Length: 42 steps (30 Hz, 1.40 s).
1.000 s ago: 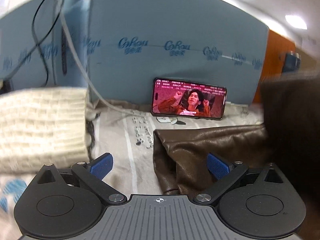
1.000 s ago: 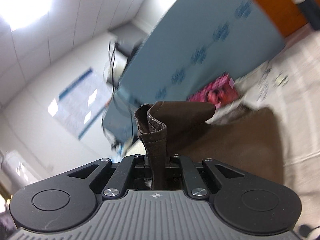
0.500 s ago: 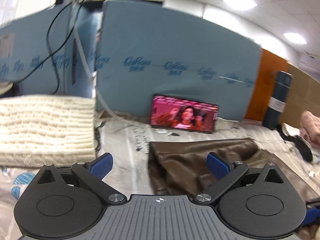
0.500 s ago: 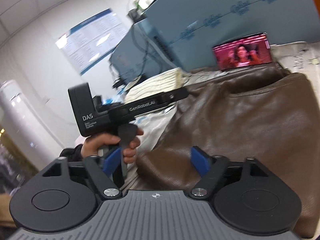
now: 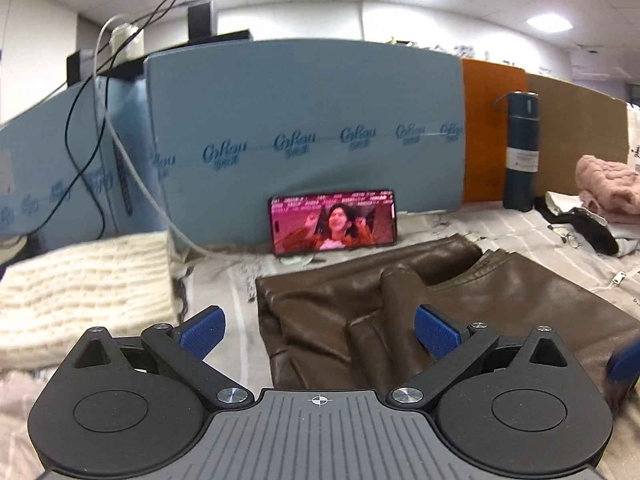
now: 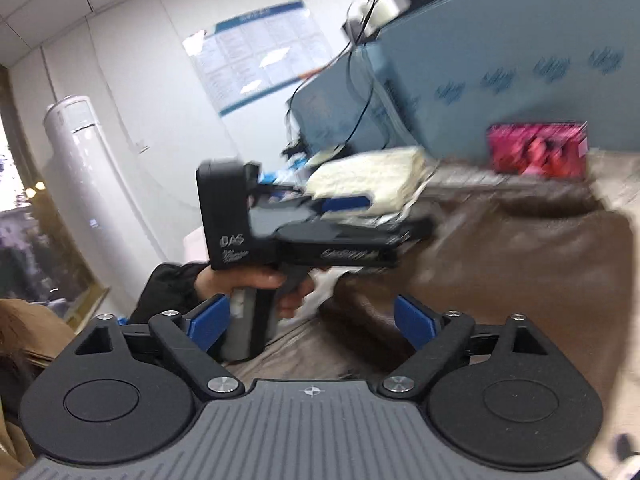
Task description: Fold clothes
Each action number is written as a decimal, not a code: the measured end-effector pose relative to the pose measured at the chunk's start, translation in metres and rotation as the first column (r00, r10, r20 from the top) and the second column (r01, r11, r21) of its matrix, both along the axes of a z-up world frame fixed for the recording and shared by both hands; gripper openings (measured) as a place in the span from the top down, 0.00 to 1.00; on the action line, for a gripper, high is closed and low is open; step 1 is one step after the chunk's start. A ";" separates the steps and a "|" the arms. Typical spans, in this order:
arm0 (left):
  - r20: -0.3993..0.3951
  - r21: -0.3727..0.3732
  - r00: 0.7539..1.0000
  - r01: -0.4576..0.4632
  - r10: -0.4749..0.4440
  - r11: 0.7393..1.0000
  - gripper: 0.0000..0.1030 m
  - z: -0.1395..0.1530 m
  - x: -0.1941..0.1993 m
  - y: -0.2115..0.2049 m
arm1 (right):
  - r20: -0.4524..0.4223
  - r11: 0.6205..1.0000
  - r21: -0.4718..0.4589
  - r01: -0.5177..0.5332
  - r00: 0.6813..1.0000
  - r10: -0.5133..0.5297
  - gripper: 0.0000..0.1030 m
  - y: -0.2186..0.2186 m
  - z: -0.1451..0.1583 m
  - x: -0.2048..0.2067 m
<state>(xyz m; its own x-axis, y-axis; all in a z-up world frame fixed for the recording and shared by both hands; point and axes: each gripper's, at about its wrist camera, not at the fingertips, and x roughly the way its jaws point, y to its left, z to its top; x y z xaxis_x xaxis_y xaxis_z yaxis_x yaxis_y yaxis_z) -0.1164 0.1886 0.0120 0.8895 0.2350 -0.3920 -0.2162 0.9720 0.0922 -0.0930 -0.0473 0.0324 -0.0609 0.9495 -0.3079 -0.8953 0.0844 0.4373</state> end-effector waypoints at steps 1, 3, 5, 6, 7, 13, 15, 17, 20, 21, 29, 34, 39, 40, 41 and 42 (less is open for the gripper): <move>-0.008 -0.001 1.000 0.001 -0.001 1.000 0.01 -0.001 -0.002 -0.001 | 0.012 0.999 0.009 0.034 0.999 -0.034 0.10 -0.005 0.002 0.004; -0.036 0.012 0.999 -0.005 0.005 1.000 0.01 -0.004 0.000 -0.004 | 0.033 0.992 0.018 0.128 0.991 -0.128 0.05 -0.013 0.006 0.016; -0.069 0.037 0.997 -0.020 0.023 0.999 0.01 -0.010 0.003 -0.007 | 0.049 0.970 0.009 0.242 0.969 -0.242 0.05 -0.018 0.009 0.029; -0.082 0.048 0.996 -0.027 0.031 0.998 0.00 -0.012 0.005 -0.009 | 0.050 0.954 -0.005 0.300 0.953 -0.299 0.05 -0.019 0.009 0.036; -0.085 0.062 0.996 -0.033 0.038 0.998 0.00 -0.013 0.005 -0.011 | 0.040 0.937 -0.020 0.350 0.936 -0.349 0.05 -0.020 0.008 0.044; -0.042 -0.045 0.998 -0.049 0.047 0.998 0.00 -0.005 -0.009 -0.004 | -0.081 0.876 -0.080 0.475 0.873 -0.480 0.05 -0.027 -0.016 0.080; -0.044 -0.239 0.999 -0.037 0.028 0.970 0.00 -0.002 -0.011 0.019 | -0.114 0.869 -0.099 0.485 0.862 -0.494 0.05 -0.027 -0.026 0.088; -0.079 -0.400 0.997 -0.053 0.024 0.915 0.00 -0.004 -0.010 0.039 | -0.139 0.863 -0.115 0.492 0.852 -0.504 0.05 -0.027 -0.033 0.094; -0.108 -0.554 0.994 -0.039 -0.025 0.831 0.00 -0.011 -0.005 0.056 | -0.166 0.860 -0.139 0.491 0.845 -0.509 0.03 -0.028 -0.038 0.099; -0.107 -0.594 0.993 -0.029 -0.042 0.804 0.00 -0.014 -0.003 0.060 | -0.175 0.862 -0.148 0.484 0.845 -0.505 0.03 -0.027 -0.039 0.099; -0.107 -0.686 0.993 -0.041 -0.045 0.727 0.00 -0.026 0.003 0.074 | -0.280 0.871 -0.200 0.449 0.825 -0.490 0.00 -0.026 -0.050 0.112; -0.073 -0.722 0.994 0.003 -0.080 0.692 0.00 -0.031 0.010 0.081 | -0.333 0.899 -0.210 0.383 0.837 -0.435 0.00 -0.014 -0.050 0.125; -0.014 -0.765 0.993 0.062 -0.114 0.640 0.00 -0.037 0.009 0.087 | -0.381 0.927 -0.200 0.317 0.846 -0.372 0.00 0.001 -0.051 0.135; -0.003 -0.773 0.993 0.074 -0.119 0.630 0.00 -0.038 0.008 0.088 | -0.386 0.928 -0.196 0.316 0.845 -0.369 0.00 0.000 -0.052 0.135; 0.006 -0.777 0.992 0.083 -0.124 0.624 0.00 -0.039 0.007 0.088 | -0.391 0.930 -0.192 0.314 0.844 -0.366 0.00 0.000 -0.052 0.135; 0.011 -0.776 0.992 0.089 -0.127 0.625 0.00 -0.038 0.007 0.087 | -0.396 0.931 -0.188 0.312 0.843 -0.363 0.00 -0.001 -0.052 0.135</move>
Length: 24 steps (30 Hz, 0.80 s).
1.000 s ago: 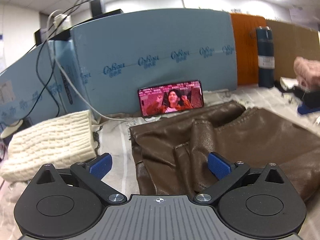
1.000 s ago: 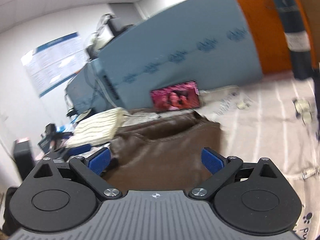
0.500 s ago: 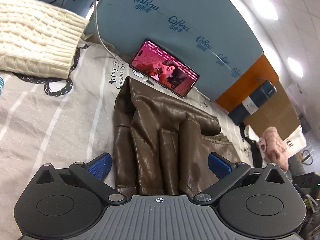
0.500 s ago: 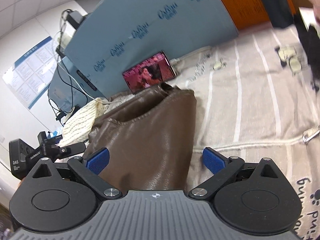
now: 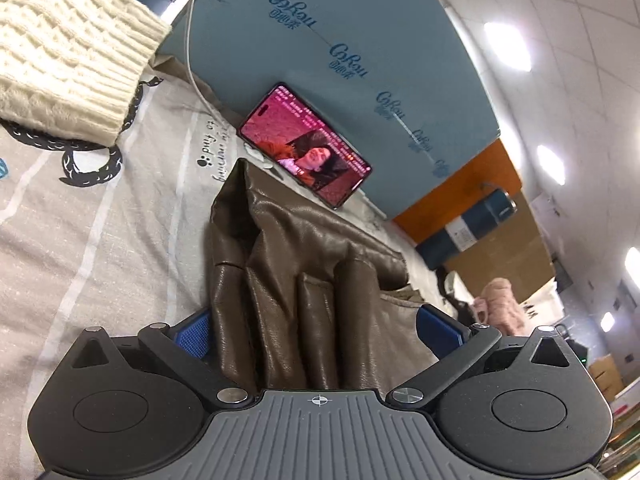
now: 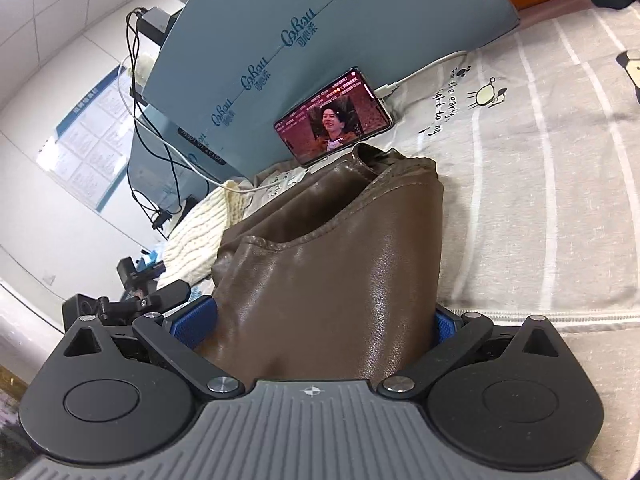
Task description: Fold clothes
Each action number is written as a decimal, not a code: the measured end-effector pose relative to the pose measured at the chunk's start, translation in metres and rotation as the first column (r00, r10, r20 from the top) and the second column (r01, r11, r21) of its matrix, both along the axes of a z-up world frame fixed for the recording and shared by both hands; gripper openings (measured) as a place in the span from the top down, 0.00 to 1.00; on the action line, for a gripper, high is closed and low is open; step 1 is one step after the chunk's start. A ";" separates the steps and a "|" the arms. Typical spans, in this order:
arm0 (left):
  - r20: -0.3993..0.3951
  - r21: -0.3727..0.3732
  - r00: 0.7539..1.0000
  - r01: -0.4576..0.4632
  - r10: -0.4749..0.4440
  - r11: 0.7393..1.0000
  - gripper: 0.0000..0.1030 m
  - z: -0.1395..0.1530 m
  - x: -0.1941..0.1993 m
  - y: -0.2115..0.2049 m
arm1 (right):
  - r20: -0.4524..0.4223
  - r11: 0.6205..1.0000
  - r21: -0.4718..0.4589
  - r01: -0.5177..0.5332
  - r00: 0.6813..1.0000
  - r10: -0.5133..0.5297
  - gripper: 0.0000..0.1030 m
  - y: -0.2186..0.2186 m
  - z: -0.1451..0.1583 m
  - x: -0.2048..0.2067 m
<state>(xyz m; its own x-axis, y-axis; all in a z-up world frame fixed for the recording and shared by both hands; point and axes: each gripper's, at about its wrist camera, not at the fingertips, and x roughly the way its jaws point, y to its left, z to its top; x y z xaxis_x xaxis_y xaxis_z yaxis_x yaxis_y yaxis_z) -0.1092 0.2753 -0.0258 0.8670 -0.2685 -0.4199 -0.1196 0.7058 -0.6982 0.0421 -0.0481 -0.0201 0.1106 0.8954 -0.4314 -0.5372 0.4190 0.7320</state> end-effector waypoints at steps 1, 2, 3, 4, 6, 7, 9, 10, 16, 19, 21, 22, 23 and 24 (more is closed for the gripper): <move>0.002 0.006 1.000 0.004 -0.004 1.000 0.00 0.001 0.000 -0.002 | -0.004 1.000 0.007 -0.002 1.000 0.002 0.00 -0.001 0.000 0.000; 0.000 0.020 1.000 0.008 -0.008 1.000 0.00 0.002 -0.001 -0.005 | -0.010 1.000 0.013 -0.011 1.000 0.011 0.00 -0.003 0.000 0.001; -0.003 0.038 1.000 0.014 -0.014 0.999 0.00 0.003 -0.002 -0.008 | -0.016 1.000 0.020 -0.019 1.000 0.019 0.00 -0.004 -0.001 0.001; -0.006 0.062 1.000 0.022 -0.021 0.998 0.00 0.005 -0.005 -0.012 | -0.024 0.999 0.024 -0.038 0.999 0.039 0.00 -0.005 -0.001 0.001; -0.015 0.105 0.999 0.038 -0.037 0.994 0.00 0.008 -0.011 -0.019 | -0.030 0.997 0.025 -0.075 0.997 0.075 0.00 -0.007 0.000 0.000; -0.018 0.120 0.999 0.043 -0.042 0.992 0.00 0.009 -0.016 -0.022 | -0.034 0.995 0.029 -0.091 0.995 0.092 0.00 -0.008 0.000 -0.001; -0.010 0.136 0.999 0.050 -0.049 0.989 0.00 0.010 -0.024 -0.026 | -0.040 0.994 0.034 -0.107 0.993 0.109 0.00 -0.010 0.000 -0.002; 0.000 0.142 0.999 0.052 -0.052 0.988 0.00 0.011 -0.026 -0.028 | -0.041 0.993 0.035 -0.110 0.993 0.111 0.00 -0.010 -0.001 -0.002; 0.066 0.201 0.998 0.010 -0.023 0.979 0.03 0.011 -0.017 -0.037 | -0.062 0.993 0.067 -0.093 0.993 0.097 0.27 -0.007 -0.004 -0.008; 0.096 0.292 0.994 0.016 -0.046 0.956 0.09 0.013 -0.015 -0.049 | -0.090 0.993 0.090 -0.071 0.993 0.079 0.50 -0.007 -0.011 -0.007; 0.064 0.382 0.997 0.004 -0.031 0.924 0.23 0.009 -0.012 -0.058 | -0.094 0.996 0.074 -0.057 0.994 0.064 0.67 -0.005 -0.016 -0.006; 0.041 0.421 0.999 -0.001 -0.017 0.907 0.35 0.007 -0.009 -0.061 | -0.088 0.997 0.062 -0.053 0.994 0.058 0.70 -0.003 -0.018 -0.007; 0.021 0.440 1.000 -0.005 -0.005 0.898 0.39 0.006 -0.008 -0.063 | -0.081 0.997 0.058 -0.050 0.995 0.055 0.72 -0.002 -0.018 -0.007; 0.023 0.443 1.000 -0.008 -0.002 0.896 0.44 0.006 -0.008 -0.063 | -0.074 0.997 0.058 -0.047 0.996 0.051 0.74 -0.002 -0.017 -0.008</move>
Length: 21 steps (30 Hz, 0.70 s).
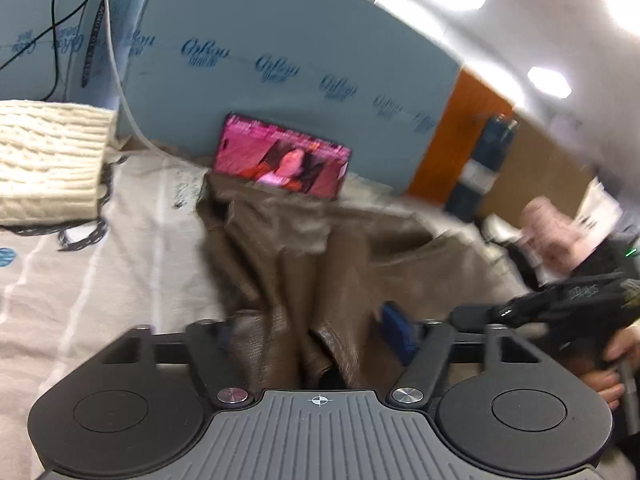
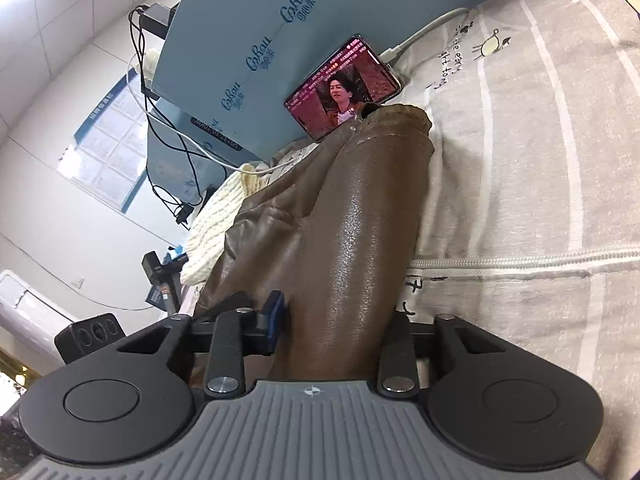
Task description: Fold clothes
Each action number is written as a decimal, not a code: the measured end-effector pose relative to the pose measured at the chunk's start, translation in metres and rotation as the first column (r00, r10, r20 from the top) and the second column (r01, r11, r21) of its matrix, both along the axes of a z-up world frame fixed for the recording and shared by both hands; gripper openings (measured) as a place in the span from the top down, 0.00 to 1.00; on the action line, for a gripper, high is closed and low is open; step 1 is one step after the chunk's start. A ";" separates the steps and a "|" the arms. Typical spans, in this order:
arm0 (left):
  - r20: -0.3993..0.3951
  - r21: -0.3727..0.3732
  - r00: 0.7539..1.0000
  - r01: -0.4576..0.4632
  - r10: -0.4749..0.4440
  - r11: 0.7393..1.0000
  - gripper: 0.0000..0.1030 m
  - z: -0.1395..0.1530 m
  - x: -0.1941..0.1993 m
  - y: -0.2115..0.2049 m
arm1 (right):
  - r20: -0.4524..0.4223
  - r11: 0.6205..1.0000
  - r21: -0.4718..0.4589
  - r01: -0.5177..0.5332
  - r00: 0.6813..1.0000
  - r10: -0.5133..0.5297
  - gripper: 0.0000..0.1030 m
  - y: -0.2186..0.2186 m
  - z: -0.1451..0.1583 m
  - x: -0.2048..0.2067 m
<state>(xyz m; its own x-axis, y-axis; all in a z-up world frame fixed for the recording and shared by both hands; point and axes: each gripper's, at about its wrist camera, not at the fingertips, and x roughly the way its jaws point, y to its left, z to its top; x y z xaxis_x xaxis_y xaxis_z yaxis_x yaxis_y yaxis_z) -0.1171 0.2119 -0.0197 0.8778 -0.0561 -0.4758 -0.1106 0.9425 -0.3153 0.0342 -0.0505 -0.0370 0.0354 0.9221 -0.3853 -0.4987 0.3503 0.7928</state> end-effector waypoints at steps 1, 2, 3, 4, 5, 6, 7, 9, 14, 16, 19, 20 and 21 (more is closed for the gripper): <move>0.014 0.003 1.000 -0.001 0.001 1.000 0.52 0.001 -0.002 0.000 | 0.008 1.000 0.001 0.004 1.000 -0.004 0.75 0.000 0.001 -0.001; 0.028 0.010 1.000 -0.001 0.001 1.000 0.55 0.003 -0.004 -0.001 | 0.016 1.000 0.006 0.009 1.000 -0.009 0.76 -0.001 0.003 -0.002; 0.042 0.018 0.999 0.000 -0.001 1.000 0.59 0.005 -0.006 -0.002 | 0.023 1.000 0.012 0.011 1.000 -0.011 0.78 -0.003 0.006 -0.003; 0.053 0.029 0.999 0.004 -0.006 1.000 0.63 0.008 -0.008 -0.005 | 0.034 1.000 0.023 0.007 0.999 -0.008 0.79 -0.005 0.010 -0.005; 0.063 0.038 0.998 0.010 -0.013 0.999 0.65 0.011 -0.010 -0.008 | 0.045 0.999 0.035 0.002 0.999 -0.004 0.81 -0.006 0.014 -0.007; 0.072 0.042 0.997 0.017 -0.020 0.999 0.67 0.014 -0.011 -0.012 | 0.059 0.999 0.049 -0.005 0.998 0.002 0.81 -0.008 0.019 -0.010; 0.079 0.047 0.996 0.024 -0.027 0.999 0.69 0.017 -0.012 -0.016 | 0.072 0.998 0.062 -0.011 0.997 0.006 0.81 -0.011 0.024 -0.012; 0.094 0.059 0.995 0.039 -0.044 0.998 0.72 0.022 -0.014 -0.024 | 0.086 0.997 0.082 -0.012 0.996 0.005 0.81 -0.018 0.032 -0.017; 0.125 0.094 0.988 0.084 -0.095 0.992 0.73 0.035 -0.009 -0.050 | 0.069 0.987 0.159 0.037 0.996 -0.049 0.81 -0.053 0.041 -0.020; 0.135 0.102 0.984 0.105 -0.119 0.989 0.73 0.040 -0.003 -0.063 | 0.064 0.982 0.178 0.068 0.995 -0.080 0.81 -0.070 0.043 -0.021; 0.147 0.107 0.978 0.136 -0.151 0.985 0.73 0.046 0.011 -0.083 | 0.074 0.973 0.202 0.116 0.988 -0.133 0.81 -0.098 0.049 -0.021; 0.153 0.103 0.975 0.145 -0.160 0.984 0.73 0.048 0.016 -0.089 | 0.084 0.969 0.206 0.135 0.984 -0.155 0.81 -0.107 0.052 -0.020; 0.159 0.101 0.973 0.154 -0.169 0.983 0.73 0.050 0.021 -0.096 | 0.095 0.965 0.211 0.154 0.980 -0.177 0.81 -0.116 0.054 -0.020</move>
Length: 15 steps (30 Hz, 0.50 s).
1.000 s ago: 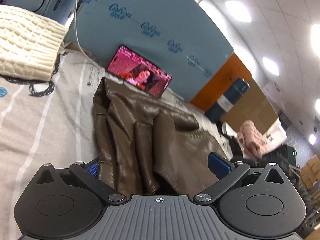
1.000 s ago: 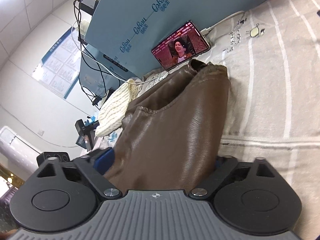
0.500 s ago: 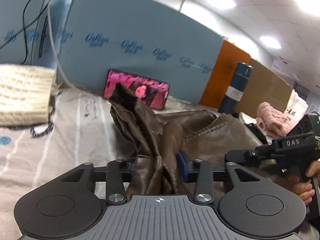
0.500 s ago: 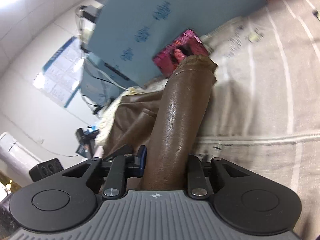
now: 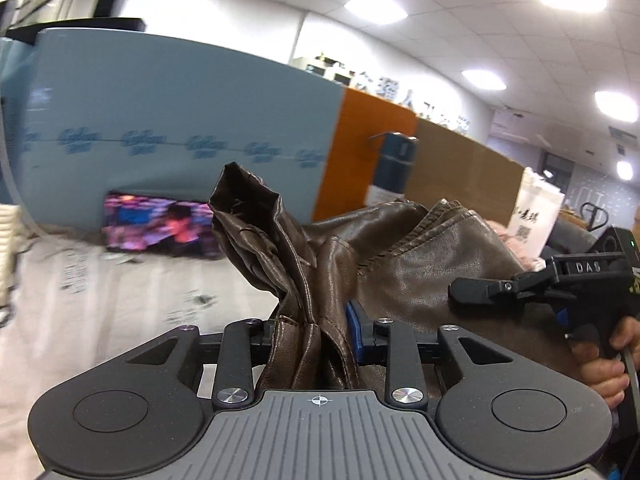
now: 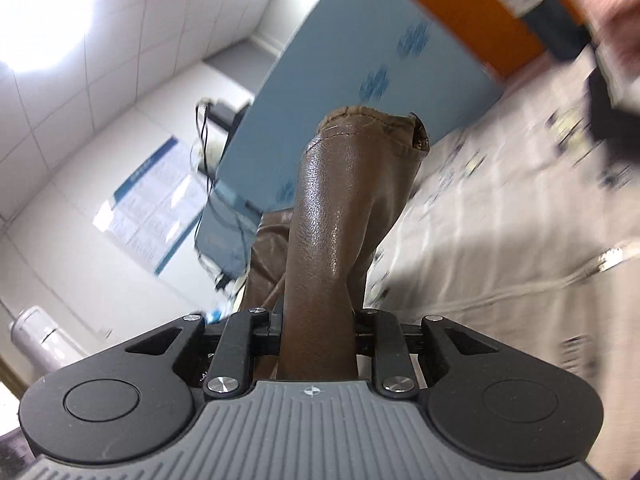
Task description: Fold clothes
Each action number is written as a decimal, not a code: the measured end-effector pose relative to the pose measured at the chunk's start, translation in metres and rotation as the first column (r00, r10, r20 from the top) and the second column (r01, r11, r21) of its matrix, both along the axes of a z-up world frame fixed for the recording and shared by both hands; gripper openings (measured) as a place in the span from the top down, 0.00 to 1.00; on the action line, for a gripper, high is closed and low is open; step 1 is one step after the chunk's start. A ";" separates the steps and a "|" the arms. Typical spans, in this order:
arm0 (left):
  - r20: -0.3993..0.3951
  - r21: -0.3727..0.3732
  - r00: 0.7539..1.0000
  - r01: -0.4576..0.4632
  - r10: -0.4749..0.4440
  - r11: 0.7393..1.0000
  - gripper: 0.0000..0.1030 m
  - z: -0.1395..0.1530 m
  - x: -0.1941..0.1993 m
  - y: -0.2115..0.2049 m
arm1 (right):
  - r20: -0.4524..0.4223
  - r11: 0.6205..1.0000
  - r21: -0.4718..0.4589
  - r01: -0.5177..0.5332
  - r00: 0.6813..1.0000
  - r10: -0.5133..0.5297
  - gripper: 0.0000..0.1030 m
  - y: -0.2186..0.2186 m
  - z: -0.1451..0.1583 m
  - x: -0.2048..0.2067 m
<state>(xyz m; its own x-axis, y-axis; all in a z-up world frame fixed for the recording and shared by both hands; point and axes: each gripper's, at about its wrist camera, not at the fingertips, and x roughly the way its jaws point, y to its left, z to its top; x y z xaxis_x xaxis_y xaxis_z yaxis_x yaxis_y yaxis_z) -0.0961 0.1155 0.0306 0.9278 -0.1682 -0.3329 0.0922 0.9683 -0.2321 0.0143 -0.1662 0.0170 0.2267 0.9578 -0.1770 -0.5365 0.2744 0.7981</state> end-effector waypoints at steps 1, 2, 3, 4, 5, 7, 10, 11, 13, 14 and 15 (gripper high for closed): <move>0.008 0.005 1.000 0.011 -0.011 1.000 0.73 0.003 0.007 -0.009 | 0.011 1.000 0.003 0.022 1.000 -0.022 0.81 -0.009 0.002 0.000; 0.016 0.014 1.000 0.023 -0.023 1.000 0.73 0.007 0.016 -0.018 | 0.020 0.999 0.010 0.042 0.999 -0.043 0.81 -0.019 0.005 0.003; 0.030 0.021 0.999 0.036 -0.037 0.999 0.73 0.012 0.023 -0.026 | 0.031 0.998 0.015 0.058 0.998 -0.058 0.81 -0.028 0.009 0.006; 0.047 0.022 0.998 0.049 -0.050 0.999 0.73 0.018 0.030 -0.034 | 0.050 0.997 0.024 0.073 0.996 -0.074 0.81 -0.037 0.014 0.008; 0.066 0.023 0.996 0.062 -0.063 0.998 0.73 0.024 0.037 -0.041 | 0.070 0.996 0.033 0.088 0.994 -0.090 0.81 -0.047 0.019 0.011; 0.108 0.017 0.991 0.080 -0.081 0.997 0.73 0.037 0.053 -0.055 | 0.113 0.991 0.067 0.117 0.986 -0.124 0.81 -0.065 0.031 0.019; 0.183 0.015 0.979 0.091 -0.092 0.996 0.73 0.057 0.077 -0.078 | 0.167 0.978 0.124 0.170 0.968 -0.189 0.81 -0.092 0.051 0.036; 0.213 0.029 0.973 0.086 -0.090 0.996 0.73 0.062 0.084 -0.088 | 0.179 0.970 0.146 0.192 0.960 -0.217 0.81 -0.100 0.058 0.044; 0.256 0.039 0.963 0.072 -0.079 0.997 0.73 0.071 0.102 -0.107 | 0.195 0.957 0.192 0.220 0.947 -0.256 0.81 -0.115 0.066 0.058; 0.272 0.024 0.959 0.076 -0.080 0.997 0.73 0.073 0.112 -0.114 | 0.205 0.947 0.213 0.238 0.937 -0.282 0.81 -0.123 0.070 0.065; 0.283 0.011 0.956 0.081 -0.081 0.997 0.73 0.074 0.122 -0.121 | 0.224 0.940 0.226 0.255 0.926 -0.305 0.81 -0.129 0.071 0.070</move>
<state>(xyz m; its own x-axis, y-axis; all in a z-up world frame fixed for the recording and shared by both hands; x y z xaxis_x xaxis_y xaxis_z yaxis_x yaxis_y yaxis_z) 0.0255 -0.0056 0.1045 0.9672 -0.2472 -0.0585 0.2327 0.9547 -0.1854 0.0840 -0.2948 0.0878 0.5036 0.8582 0.0994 -0.6497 0.3004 0.6983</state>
